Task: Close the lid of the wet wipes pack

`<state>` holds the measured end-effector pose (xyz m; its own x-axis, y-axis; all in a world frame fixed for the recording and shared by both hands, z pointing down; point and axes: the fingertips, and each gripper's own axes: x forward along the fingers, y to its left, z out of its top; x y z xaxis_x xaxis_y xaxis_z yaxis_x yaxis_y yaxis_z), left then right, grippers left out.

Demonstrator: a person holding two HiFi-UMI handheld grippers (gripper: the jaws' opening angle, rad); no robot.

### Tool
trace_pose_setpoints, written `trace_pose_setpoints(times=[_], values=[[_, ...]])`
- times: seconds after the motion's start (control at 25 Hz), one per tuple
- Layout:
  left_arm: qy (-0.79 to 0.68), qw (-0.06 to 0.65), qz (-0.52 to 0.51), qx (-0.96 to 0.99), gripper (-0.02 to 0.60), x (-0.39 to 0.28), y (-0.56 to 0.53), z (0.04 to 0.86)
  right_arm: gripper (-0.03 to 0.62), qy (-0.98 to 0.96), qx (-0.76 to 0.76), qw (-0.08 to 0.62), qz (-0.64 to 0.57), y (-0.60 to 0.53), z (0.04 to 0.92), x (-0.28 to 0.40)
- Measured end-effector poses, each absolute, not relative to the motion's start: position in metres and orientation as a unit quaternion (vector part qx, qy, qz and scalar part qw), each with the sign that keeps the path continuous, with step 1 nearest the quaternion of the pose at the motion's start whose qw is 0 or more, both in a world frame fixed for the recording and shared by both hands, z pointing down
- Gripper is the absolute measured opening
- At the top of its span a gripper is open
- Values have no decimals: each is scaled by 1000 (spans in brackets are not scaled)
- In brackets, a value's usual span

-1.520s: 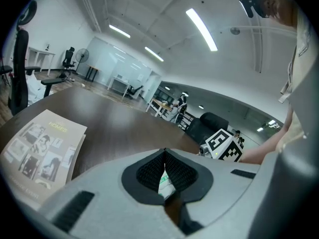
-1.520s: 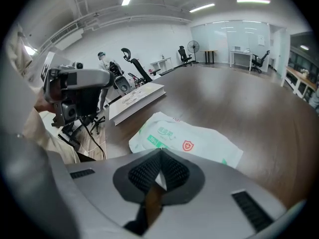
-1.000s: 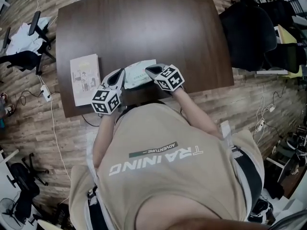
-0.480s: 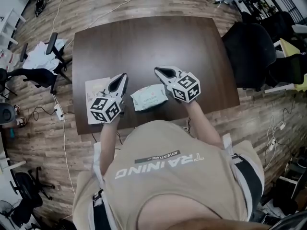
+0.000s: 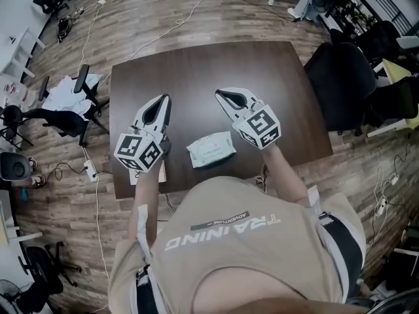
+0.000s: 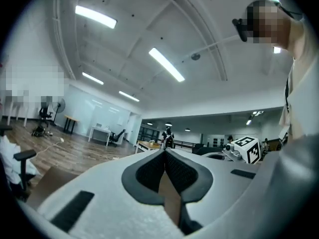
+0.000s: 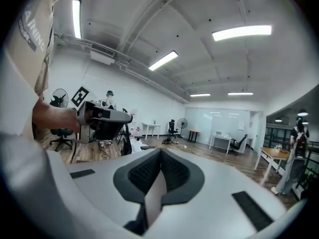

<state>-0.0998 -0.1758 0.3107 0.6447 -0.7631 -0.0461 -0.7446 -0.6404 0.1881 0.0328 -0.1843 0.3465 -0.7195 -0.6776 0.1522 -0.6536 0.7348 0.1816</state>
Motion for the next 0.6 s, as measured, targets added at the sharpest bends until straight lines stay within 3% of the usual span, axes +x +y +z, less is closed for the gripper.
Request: trace_pose_setpoints(times=[0.24,0.6], values=[[-451,-53,-58,889,5,-103,-172,248,14,-929,359,51,-71,-189,307,26],[-488,-120,-41,864,5,-113,-175,230,14,-916,395,-8,-74,-204,282,40]])
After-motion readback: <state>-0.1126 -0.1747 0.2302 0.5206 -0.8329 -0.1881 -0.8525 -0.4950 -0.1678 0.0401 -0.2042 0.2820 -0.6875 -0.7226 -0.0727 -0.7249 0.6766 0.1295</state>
